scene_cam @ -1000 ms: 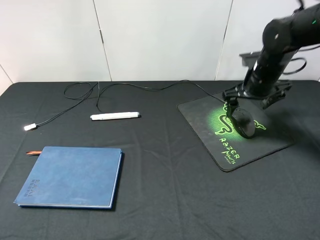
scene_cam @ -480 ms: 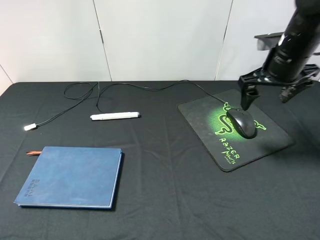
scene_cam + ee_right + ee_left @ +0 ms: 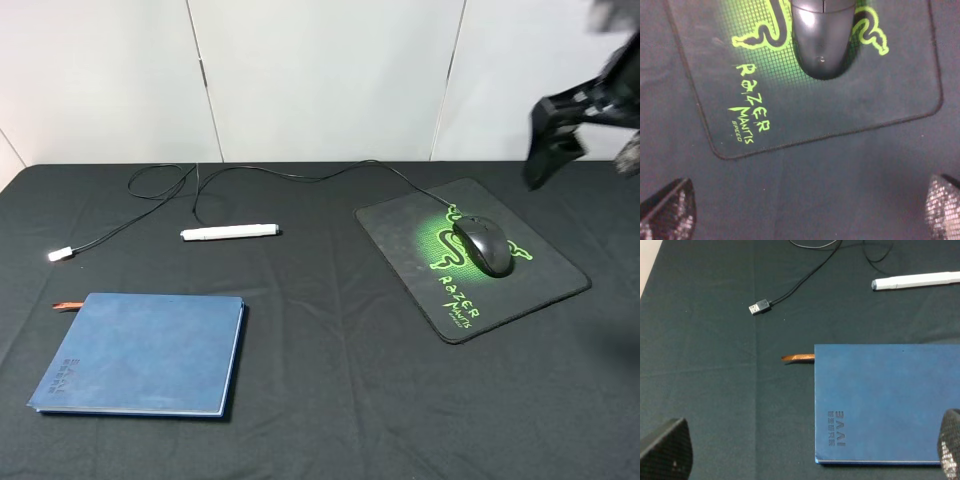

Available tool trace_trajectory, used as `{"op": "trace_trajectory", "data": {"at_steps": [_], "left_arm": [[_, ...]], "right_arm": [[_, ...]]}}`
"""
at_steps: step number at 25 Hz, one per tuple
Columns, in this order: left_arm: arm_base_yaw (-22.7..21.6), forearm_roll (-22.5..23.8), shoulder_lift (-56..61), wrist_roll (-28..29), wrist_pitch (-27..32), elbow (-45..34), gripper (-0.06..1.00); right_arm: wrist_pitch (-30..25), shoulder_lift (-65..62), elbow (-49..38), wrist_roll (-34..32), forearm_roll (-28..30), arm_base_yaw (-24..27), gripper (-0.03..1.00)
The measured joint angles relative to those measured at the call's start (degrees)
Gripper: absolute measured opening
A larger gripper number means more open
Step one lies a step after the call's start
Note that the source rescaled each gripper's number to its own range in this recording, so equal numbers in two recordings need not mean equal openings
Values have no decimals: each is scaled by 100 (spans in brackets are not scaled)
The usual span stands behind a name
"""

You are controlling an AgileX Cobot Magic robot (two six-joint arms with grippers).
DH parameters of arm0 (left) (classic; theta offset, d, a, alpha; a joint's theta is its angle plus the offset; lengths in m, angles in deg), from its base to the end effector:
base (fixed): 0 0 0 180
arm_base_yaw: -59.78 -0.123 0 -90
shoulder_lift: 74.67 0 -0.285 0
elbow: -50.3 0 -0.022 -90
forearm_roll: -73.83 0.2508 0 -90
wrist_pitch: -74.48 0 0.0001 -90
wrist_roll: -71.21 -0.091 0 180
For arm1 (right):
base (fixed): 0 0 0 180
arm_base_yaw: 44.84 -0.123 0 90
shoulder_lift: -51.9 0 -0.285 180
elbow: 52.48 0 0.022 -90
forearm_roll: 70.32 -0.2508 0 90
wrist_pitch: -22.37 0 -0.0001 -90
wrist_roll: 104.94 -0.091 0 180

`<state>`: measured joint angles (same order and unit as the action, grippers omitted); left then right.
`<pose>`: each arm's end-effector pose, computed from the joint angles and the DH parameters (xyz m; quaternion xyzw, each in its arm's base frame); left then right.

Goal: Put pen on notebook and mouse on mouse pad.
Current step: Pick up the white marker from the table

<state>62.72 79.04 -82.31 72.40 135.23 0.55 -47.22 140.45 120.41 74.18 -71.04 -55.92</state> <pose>-0.0027 0.0074 0.2719 0.0118 0.8568 0.0269 0.5148 0.2624 0.0525 0.3170 -0.0867 0.9879 0.0195 0.1270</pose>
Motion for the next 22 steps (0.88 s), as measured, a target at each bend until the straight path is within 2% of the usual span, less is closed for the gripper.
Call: {"op": "trace_trajectory", "data": {"at_steps": [15,22], "left_arm": [[0,0,0,0,0,0,98],[0,0,0,0,0,0,98]], "right_arm": [[-37,-3704,-865,-5,-69,0,100],[-42,-5084,-1555,-5,-110,0,100]]}}
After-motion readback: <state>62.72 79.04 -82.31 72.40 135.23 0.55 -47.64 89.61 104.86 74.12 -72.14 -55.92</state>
